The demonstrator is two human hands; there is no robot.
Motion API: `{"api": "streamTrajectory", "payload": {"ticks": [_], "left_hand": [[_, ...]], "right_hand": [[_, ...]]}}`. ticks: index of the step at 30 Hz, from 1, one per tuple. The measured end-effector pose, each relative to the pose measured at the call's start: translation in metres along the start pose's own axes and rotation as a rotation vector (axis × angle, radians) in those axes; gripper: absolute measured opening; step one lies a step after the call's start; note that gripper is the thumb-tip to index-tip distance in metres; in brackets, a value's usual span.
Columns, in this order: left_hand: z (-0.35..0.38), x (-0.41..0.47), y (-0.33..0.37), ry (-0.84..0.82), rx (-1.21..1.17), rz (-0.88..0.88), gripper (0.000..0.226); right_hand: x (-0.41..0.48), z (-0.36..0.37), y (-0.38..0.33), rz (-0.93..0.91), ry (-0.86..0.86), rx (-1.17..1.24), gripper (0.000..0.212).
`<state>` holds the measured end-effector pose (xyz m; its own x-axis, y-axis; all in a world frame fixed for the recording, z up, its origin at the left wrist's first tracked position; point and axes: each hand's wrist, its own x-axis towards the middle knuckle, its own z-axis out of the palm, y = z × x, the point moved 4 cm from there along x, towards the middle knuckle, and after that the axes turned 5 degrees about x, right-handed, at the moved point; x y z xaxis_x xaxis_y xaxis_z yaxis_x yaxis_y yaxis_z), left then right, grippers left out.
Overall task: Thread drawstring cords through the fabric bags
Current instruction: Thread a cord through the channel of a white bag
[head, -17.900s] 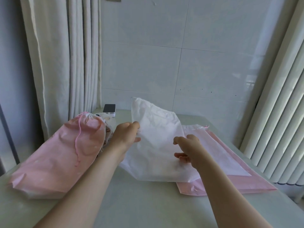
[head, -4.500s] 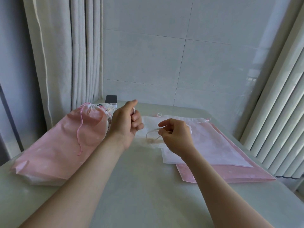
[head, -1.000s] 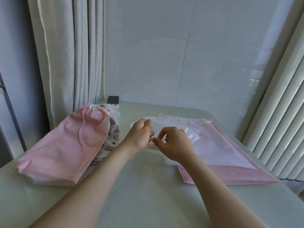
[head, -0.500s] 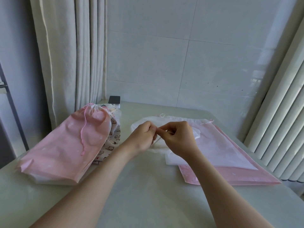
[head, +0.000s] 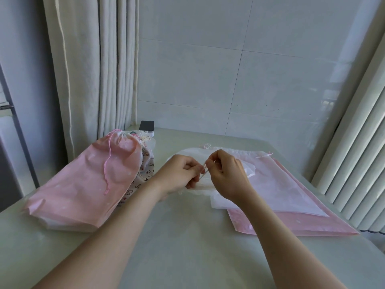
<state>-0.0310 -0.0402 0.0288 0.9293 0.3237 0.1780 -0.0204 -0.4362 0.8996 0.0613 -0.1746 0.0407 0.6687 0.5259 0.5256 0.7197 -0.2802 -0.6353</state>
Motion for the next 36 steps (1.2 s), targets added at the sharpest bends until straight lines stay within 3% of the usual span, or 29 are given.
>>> {"api": "streamTrajectory", "payload": {"ticks": [4, 8, 13, 21, 26, 28, 31, 34, 36], "left_hand": [[-0.001, 0.0, -0.002, -0.011, -0.053, -0.048, 0.023], [0.001, 0.0, -0.004, 0.016, 0.117, -0.04, 0.019], [0.009, -0.006, 0.006, -0.134, 0.363, 0.018, 0.018], [0.013, -0.009, 0.008, -0.215, 0.42, 0.068, 0.025], [0.009, -0.008, 0.005, -0.231, 0.291, 0.037, 0.016], [0.007, -0.008, 0.006, -0.246, 0.238, 0.024, 0.015], [0.005, -0.009, 0.005, -0.25, 0.136, -0.021, 0.013], [0.004, -0.006, 0.002, -0.256, 0.006, -0.053, 0.016], [0.004, -0.005, 0.001, -0.252, -0.063, -0.071, 0.018]], "right_hand": [[0.0, -0.001, 0.001, -0.053, -0.031, -0.078, 0.014], [0.002, -0.008, 0.002, -0.02, -0.077, -0.128, 0.013], [0.001, -0.02, -0.004, 0.161, -0.125, 0.289, 0.013], [0.003, -0.028, -0.005, 0.38, -0.102, 0.722, 0.014], [0.005, -0.049, -0.014, 0.304, 0.25, 1.025, 0.022], [0.003, -0.056, -0.015, 0.218, 0.395, 0.83, 0.024], [0.003, -0.052, -0.019, 0.016, 0.422, 0.409, 0.029], [0.004, -0.032, -0.013, -0.148, 0.225, -0.071, 0.03], [0.003, -0.02, 0.0, -0.124, 0.077, -0.453, 0.031]]}}
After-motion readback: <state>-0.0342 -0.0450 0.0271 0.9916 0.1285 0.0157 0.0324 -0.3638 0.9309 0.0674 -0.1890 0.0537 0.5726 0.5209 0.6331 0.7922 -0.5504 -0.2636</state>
